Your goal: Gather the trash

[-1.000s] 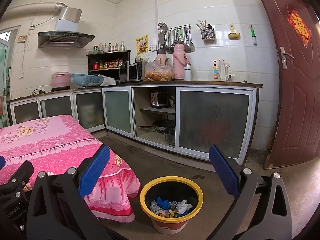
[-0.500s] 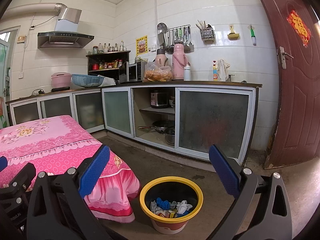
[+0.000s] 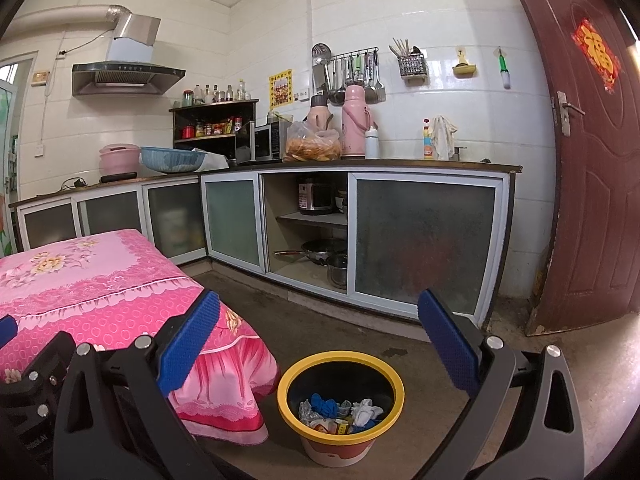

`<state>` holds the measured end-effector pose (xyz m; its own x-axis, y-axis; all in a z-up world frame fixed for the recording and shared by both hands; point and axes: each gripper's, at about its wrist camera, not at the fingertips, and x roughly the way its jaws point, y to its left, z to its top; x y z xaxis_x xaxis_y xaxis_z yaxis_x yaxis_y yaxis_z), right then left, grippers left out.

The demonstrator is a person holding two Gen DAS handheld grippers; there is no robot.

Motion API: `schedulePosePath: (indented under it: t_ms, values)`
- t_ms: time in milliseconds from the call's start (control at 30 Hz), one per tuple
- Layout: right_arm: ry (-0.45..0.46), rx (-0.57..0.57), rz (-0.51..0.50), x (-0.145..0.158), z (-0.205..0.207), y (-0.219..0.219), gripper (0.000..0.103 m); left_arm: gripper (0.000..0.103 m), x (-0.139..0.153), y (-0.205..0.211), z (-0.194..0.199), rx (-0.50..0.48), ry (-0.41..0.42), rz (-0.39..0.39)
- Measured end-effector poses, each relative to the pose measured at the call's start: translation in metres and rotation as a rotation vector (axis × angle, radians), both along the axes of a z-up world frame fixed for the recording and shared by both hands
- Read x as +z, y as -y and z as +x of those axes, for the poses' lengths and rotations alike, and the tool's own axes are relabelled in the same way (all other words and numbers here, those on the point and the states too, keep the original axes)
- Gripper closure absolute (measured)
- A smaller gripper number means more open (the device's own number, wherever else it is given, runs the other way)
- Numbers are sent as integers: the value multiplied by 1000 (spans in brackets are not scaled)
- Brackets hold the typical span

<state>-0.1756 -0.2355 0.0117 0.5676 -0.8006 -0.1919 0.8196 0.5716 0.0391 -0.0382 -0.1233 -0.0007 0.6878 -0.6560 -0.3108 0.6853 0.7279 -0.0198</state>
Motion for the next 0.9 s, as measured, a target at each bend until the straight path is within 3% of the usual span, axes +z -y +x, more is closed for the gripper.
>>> schedulePosePath:
  t_ms: [900]
  values:
    - [-3,-3,5,0,0,1,8,8,-3,6,-4,-9,-2,11]
